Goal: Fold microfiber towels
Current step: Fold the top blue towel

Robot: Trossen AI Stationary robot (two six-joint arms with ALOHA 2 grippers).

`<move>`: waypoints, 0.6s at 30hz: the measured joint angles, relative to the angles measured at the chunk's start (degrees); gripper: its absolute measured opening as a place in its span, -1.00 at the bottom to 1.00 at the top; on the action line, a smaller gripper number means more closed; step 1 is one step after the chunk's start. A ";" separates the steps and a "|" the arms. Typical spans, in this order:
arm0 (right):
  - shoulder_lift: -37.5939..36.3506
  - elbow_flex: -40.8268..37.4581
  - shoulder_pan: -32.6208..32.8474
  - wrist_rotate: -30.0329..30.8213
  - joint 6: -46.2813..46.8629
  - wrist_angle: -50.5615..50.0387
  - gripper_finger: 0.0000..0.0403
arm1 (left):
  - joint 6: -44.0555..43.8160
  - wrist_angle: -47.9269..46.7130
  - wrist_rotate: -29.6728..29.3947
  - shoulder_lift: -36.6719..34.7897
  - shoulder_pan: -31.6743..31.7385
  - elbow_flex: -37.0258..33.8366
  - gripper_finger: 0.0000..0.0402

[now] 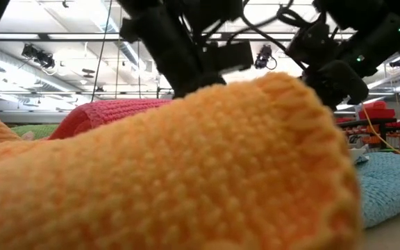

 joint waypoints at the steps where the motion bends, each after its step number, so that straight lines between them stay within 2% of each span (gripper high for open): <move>1: 0.00 0.00 0.55 0.86 -0.21 0.02 -0.13 | 0.94 0.22 -0.90 0.52 -0.43 0.00 0.18; 6: 0.00 0.00 1.38 2.19 -0.24 0.04 -0.13 | 7.05 0.96 -11.65 1.58 -3.26 -0.04 0.24; 8: 0.00 0.00 1.34 2.21 -0.24 0.14 -0.13 | 8.80 1.21 -14.14 1.80 -4.06 -0.02 0.27; 13: 0.00 0.02 1.34 2.22 -0.29 0.77 -0.13 | 9.11 1.89 -14.55 2.59 -4.38 0.01 0.29; 18: 0.00 0.02 1.34 2.21 0.04 0.98 -0.13 | 10.76 2.55 -14.82 4.45 -4.28 0.09 0.22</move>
